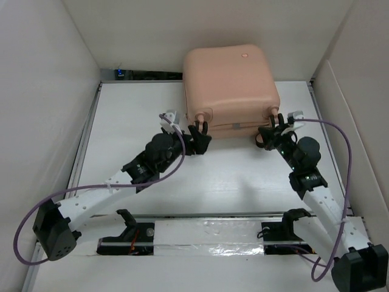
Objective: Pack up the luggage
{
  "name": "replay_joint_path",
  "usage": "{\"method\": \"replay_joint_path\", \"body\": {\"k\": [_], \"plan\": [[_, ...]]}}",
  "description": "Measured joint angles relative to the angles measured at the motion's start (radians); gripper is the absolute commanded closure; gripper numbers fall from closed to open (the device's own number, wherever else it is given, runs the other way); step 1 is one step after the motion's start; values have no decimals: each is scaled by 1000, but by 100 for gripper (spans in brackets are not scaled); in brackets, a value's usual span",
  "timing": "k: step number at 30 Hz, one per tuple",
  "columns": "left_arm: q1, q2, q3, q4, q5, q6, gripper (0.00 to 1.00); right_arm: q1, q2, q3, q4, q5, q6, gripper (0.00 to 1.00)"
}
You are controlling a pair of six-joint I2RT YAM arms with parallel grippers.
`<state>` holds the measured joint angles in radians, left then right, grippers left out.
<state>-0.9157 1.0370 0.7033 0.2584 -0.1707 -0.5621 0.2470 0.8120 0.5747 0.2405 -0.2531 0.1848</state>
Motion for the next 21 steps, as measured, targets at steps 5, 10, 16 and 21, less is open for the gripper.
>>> {"method": "replay_joint_path", "body": {"k": [5, 10, 16, 21], "plan": [[79, 56, 169, -95, -69, 5, 1, -130, -6, -227, 113, 81, 58, 64], [100, 180, 245, -182, -70, 28, 1, -258, 166, -306, 203, 88, 79, 45], [147, 340, 307, -242, -60, 49, 1, -398, 398, -281, 447, -37, 114, 44], [176, 422, 363, -240, -39, 69, 1, -457, 450, -277, 538, -104, 134, 38]]}}
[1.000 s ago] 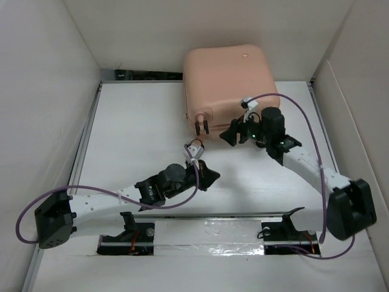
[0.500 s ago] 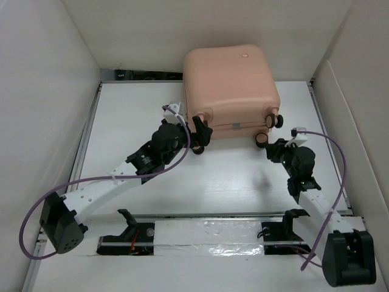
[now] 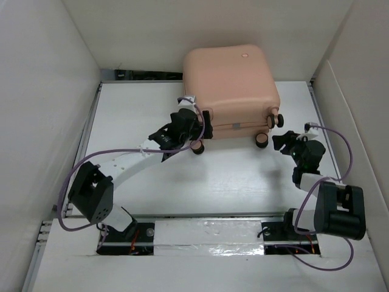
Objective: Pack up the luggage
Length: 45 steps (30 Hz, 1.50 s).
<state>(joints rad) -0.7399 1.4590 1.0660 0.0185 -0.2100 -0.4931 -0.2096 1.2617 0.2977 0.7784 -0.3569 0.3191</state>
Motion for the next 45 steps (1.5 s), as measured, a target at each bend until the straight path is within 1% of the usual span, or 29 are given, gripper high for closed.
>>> {"method": "replay_joint_path", "body": {"k": [2, 3, 4, 6, 7, 9, 10, 11, 12, 16, 20, 28, 34, 40, 43, 45], "plan": [[6, 41, 33, 3, 8, 6, 7, -7, 34, 20, 19, -32, 0, 38], [9, 62, 48, 9, 17, 10, 12, -11, 70, 41, 36, -66, 0, 38], [11, 81, 58, 17, 24, 13, 27, -16, 116, 69, 56, -102, 0, 38], [13, 104, 64, 30, 37, 19, 44, -23, 211, 111, 124, -154, 17, 37], [14, 110, 64, 30, 43, 21, 60, -27, 253, 118, 168, -180, 30, 37], [14, 113, 64, 37, 49, 27, 74, -42, 334, 126, 256, -228, 65, 36], [14, 113, 64, 38, 51, 27, 89, -50, 381, 132, 304, -254, 85, 36], [16, 113, 64, 40, 52, 29, 98, -58, 429, 142, 344, -277, 111, 36], [18, 113, 64, 42, 59, 29, 100, -65, 475, 154, 372, -296, 136, 36], [22, 111, 58, 53, 68, 29, 100, -79, 605, 192, 431, -357, 232, 37], [22, 97, 30, 85, 76, 28, 100, -78, 661, 232, 457, -400, 290, 42], [27, 41, -68, 175, 107, 1, 100, -68, 616, 218, 488, -422, 299, 41], [27, -14, -127, 145, 141, -16, 100, -68, 615, 214, 488, -452, 303, 40], [19, -19, -132, 137, 161, -34, 100, -60, 610, 214, 487, -484, 306, 45], [20, -20, -132, 135, 161, -36, 100, -50, 584, 210, 481, -489, 284, 47], [21, -21, -132, 134, 160, -36, 100, -47, 557, 206, 461, -489, 253, 51]]}}
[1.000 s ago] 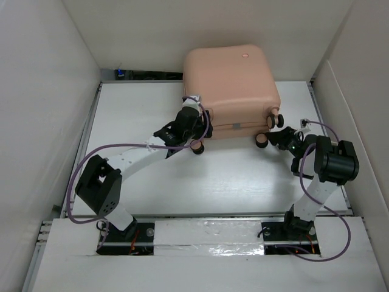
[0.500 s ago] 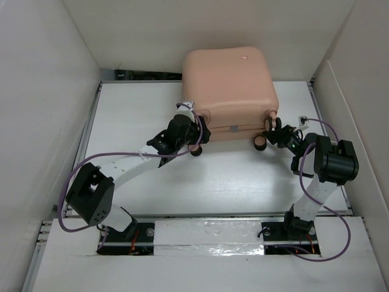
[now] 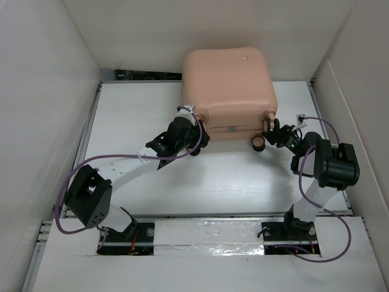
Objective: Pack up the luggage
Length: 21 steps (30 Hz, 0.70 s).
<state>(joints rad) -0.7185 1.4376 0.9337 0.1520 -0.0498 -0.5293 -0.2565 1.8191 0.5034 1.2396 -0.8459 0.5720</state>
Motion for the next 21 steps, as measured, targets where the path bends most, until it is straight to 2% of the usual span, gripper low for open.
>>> {"method": "replay_joint_path", "body": {"k": [2, 10, 11, 13, 14, 17, 21], "plan": [[0, -1, 0, -2, -1, 0, 100, 1, -22, -3, -13, 0, -24, 54], [0, -3, 0, -7, -4, 0, 100, 1, -60, -3, -21, 0, -63, 54], [0, -3, 0, -7, -4, 0, 100, 1, -59, -3, -20, 0, -63, 62], [0, -3, 0, -7, -4, 0, 100, 0, -56, -3, -18, 0, -60, 72], [0, -3, 0, -7, -5, 0, 100, 0, -55, -1, -13, -5, -56, 82], [1, -3, 0, -7, -5, 0, 100, 3, -43, 1, 3, -14, -45, 100], [2, -3, 0, -6, -2, -3, 100, 22, -45, -17, 21, 9, -36, 100]]}}
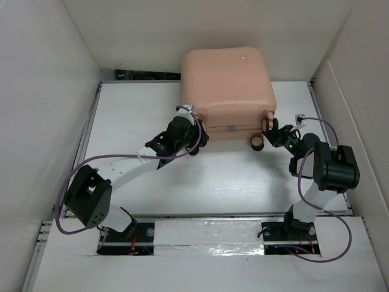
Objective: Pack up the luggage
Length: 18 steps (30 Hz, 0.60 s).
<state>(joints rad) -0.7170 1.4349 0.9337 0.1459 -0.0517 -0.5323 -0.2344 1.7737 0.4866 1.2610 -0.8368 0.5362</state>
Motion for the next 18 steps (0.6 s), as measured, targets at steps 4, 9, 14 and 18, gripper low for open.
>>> {"method": "replay_joint_path", "body": {"k": [4, 9, 14, 18], "plan": [[-8, 1, 3, -3, -12, -2, 100, 80, -53, -88, 41, 148, -27, 100], [-25, 24, 40, -37, -16, -16, 100, 435, -159, -201, 76, 488, -158, 100], [-85, 57, 94, -85, -17, -47, 100, 722, -207, -220, 56, 852, -293, 100], [-144, 84, 110, -60, 59, -54, 100, 880, -203, -185, 24, 950, -336, 100]]}}
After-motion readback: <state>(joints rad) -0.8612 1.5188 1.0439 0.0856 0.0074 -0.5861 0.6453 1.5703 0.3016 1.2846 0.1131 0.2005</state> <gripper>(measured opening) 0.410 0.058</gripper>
